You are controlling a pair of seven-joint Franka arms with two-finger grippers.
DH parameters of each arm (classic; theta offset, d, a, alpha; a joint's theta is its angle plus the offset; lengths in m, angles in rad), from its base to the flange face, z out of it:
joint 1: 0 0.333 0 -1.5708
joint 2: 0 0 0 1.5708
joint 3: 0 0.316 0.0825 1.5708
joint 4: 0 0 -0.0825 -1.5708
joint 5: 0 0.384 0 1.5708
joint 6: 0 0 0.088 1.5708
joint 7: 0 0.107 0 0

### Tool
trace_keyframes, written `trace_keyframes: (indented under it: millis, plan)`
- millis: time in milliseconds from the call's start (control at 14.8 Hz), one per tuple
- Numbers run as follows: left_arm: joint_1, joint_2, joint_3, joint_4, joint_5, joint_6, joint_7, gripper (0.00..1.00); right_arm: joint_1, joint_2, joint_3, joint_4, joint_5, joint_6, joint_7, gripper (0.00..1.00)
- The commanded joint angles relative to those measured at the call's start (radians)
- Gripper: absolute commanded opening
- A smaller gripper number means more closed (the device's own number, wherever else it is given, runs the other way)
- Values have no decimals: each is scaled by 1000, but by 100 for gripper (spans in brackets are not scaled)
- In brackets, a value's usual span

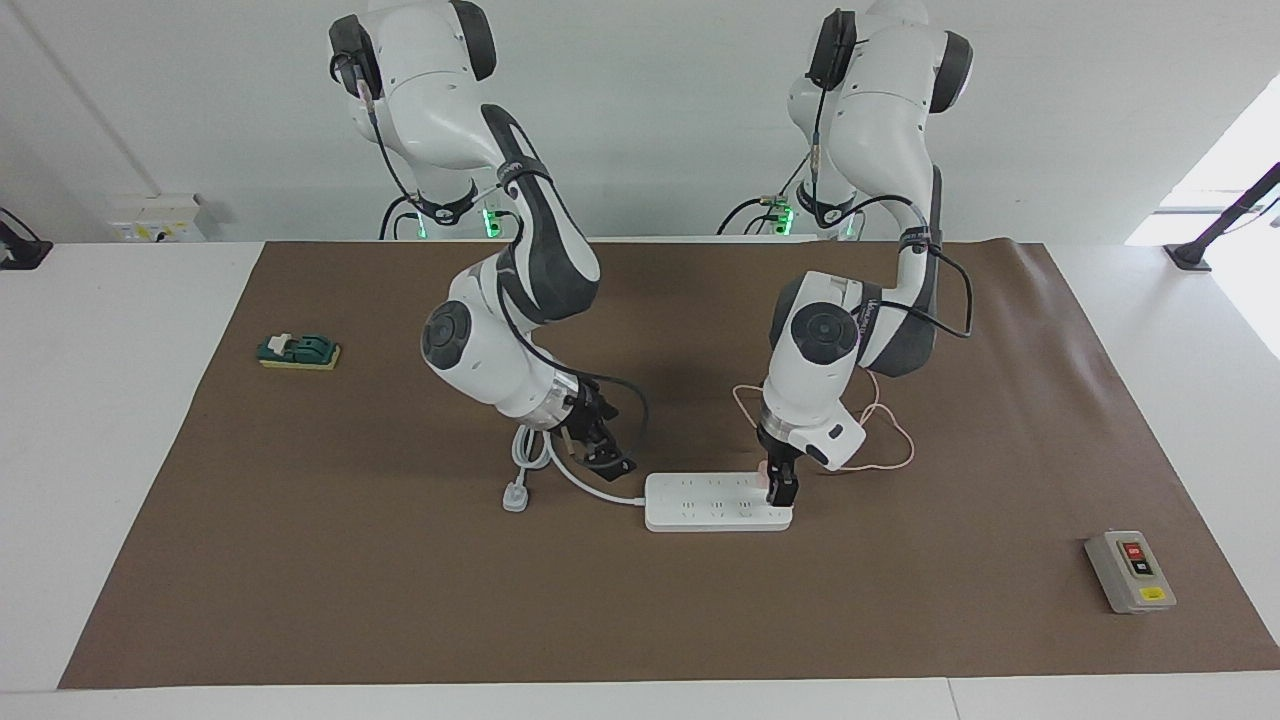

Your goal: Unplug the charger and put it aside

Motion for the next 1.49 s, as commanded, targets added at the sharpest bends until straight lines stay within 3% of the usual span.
trace_keyframes:
  millis: [0,135,271,474,745,813,1016,1151,1287,1422]
  plan:
    - [-11,-5,13,-6,24,1,-32,100,27,-19,-2,12,62,-4,-53,100]
    - [-7,-5,12,-6,26,-11,-32,100,35,73,-8,153,33,-90,56,100]
    - [-5,-8,12,-4,24,-28,-32,99,46,111,-4,216,5,-104,104,100]
    - [-6,-12,12,5,20,-30,-37,94,32,247,-2,368,8,-162,132,100]
    - [-8,-18,12,13,18,-31,-37,89,23,328,-2,471,36,-169,182,100]
    - [-10,-18,12,13,18,-31,-37,86,20,381,-1,515,37,-160,182,100]
    - [-11,-18,12,13,20,-30,-34,71,-17,467,1,629,37,-182,186,100]
    - [-11,-18,12,13,21,-30,-31,45,-25,472,4,630,37,-169,186,100]
    - [-11,-16,12,13,23,-30,-26,32,-28,483,45,629,40,-132,190,100]
    - [-10,-18,12,13,21,-30,-24,29,-28,480,64,626,42,-130,228,100]
